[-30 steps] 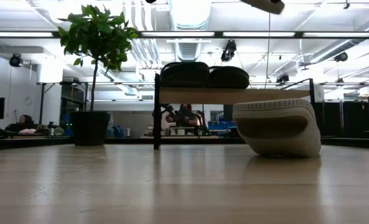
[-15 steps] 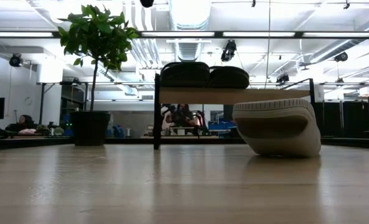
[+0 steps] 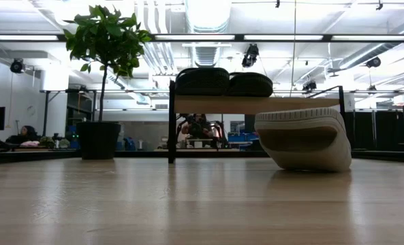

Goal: Pick and place slides into the shelf
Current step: Put the right gray slide on the shelf

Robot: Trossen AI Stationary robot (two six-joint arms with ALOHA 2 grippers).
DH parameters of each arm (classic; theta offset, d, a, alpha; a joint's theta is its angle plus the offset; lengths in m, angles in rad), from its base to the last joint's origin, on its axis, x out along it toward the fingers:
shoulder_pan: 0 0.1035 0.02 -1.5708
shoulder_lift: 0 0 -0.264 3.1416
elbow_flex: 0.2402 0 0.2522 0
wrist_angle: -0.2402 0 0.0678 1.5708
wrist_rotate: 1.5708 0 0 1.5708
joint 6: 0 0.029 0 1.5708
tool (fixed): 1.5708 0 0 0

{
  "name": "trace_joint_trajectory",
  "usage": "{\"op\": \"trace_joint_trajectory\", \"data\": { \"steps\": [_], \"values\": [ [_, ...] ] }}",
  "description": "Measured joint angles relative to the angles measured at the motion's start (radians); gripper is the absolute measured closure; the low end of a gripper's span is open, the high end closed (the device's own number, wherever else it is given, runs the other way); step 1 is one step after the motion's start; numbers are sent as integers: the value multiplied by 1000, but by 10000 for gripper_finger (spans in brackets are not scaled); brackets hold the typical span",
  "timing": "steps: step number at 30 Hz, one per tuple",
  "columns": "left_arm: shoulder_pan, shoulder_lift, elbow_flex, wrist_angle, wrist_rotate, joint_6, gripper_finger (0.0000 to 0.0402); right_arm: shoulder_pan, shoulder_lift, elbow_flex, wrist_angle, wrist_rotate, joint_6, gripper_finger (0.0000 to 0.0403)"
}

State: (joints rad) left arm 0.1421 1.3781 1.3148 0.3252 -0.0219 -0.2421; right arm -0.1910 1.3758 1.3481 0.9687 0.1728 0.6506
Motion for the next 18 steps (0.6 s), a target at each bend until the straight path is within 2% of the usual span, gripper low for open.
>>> {"op": "trace_joint_trajectory", "data": {
  "steps": [9,15,18],
  "values": [
    [-8,125,217,-206,-107,190,259,5,62,97,11,-36,57,394],
    [-8,148,270,-191,-247,322,259,17,59,155,10,-41,50,394],
    [-8,153,280,-145,-276,370,259,27,60,182,9,-34,28,394]
  ]
}}
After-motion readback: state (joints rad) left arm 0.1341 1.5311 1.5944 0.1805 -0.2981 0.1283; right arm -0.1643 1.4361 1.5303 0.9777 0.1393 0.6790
